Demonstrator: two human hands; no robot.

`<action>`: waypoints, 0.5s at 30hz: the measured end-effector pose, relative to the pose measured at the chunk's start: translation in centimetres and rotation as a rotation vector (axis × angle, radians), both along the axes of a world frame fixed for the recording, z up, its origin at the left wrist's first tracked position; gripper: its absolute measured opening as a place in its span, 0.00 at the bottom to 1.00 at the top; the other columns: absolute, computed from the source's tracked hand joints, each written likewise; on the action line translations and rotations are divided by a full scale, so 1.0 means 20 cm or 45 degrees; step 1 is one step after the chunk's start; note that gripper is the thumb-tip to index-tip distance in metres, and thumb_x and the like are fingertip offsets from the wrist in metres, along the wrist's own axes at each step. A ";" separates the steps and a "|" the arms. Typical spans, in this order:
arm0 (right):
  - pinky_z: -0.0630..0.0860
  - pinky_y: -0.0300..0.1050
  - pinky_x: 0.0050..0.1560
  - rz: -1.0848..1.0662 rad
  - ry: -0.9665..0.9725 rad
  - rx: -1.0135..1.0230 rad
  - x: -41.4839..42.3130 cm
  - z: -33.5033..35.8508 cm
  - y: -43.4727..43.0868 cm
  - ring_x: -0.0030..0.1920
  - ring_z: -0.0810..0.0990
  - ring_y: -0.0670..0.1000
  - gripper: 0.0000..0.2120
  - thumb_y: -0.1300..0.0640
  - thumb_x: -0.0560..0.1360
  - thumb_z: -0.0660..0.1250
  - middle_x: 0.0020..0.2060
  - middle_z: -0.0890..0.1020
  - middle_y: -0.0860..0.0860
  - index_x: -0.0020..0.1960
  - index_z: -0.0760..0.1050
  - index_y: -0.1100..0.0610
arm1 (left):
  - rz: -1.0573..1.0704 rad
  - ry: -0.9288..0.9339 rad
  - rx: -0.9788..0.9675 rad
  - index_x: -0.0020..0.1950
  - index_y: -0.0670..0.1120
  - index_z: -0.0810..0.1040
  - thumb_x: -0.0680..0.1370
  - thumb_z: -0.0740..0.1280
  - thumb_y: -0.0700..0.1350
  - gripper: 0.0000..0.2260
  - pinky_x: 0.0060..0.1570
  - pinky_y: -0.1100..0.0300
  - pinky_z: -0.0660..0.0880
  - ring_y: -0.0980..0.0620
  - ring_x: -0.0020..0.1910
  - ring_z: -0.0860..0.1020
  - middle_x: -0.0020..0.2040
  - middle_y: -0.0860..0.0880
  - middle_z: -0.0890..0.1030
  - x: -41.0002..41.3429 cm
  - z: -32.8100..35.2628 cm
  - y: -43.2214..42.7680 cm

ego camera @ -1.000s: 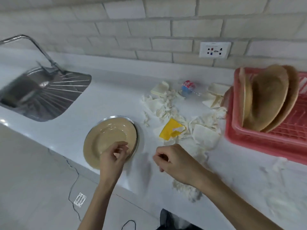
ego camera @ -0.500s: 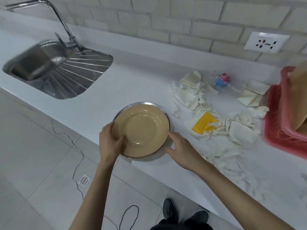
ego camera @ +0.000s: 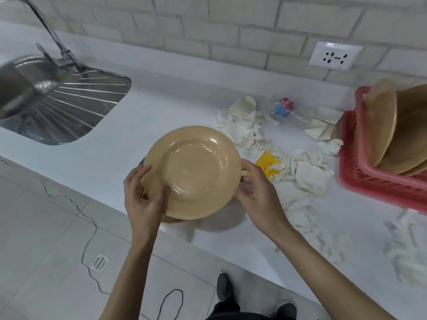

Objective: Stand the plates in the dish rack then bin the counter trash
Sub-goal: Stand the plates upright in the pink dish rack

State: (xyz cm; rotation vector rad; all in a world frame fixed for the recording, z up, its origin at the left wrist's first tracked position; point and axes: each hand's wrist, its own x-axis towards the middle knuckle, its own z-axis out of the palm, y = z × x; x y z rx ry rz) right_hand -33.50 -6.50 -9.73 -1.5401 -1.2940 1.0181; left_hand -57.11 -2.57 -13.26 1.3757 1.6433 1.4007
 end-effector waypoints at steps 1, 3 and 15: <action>0.75 0.36 0.54 -0.083 0.109 0.009 0.08 0.04 -0.03 0.56 0.78 0.40 0.27 0.65 0.77 0.67 0.61 0.76 0.44 0.73 0.66 0.52 | -0.054 -0.029 0.025 0.65 0.49 0.77 0.70 0.73 0.43 0.22 0.59 0.57 0.73 0.54 0.67 0.73 0.68 0.55 0.72 0.08 0.01 -0.02; 0.76 0.35 0.51 -0.177 0.240 0.035 0.20 0.12 -0.08 0.53 0.80 0.44 0.27 0.68 0.77 0.65 0.58 0.79 0.48 0.74 0.67 0.54 | -0.125 -0.102 0.041 0.64 0.49 0.78 0.72 0.74 0.41 0.20 0.60 0.61 0.73 0.55 0.68 0.72 0.69 0.53 0.72 0.21 0.02 -0.05; 0.74 0.28 0.49 -0.250 0.228 0.241 0.94 0.35 -0.60 0.58 0.77 0.34 0.37 0.73 0.74 0.67 0.62 0.76 0.36 0.77 0.61 0.50 | -0.380 -0.410 -0.194 0.59 0.53 0.80 0.71 0.77 0.42 0.18 0.63 0.42 0.75 0.53 0.65 0.77 0.70 0.55 0.73 1.23 0.01 -0.50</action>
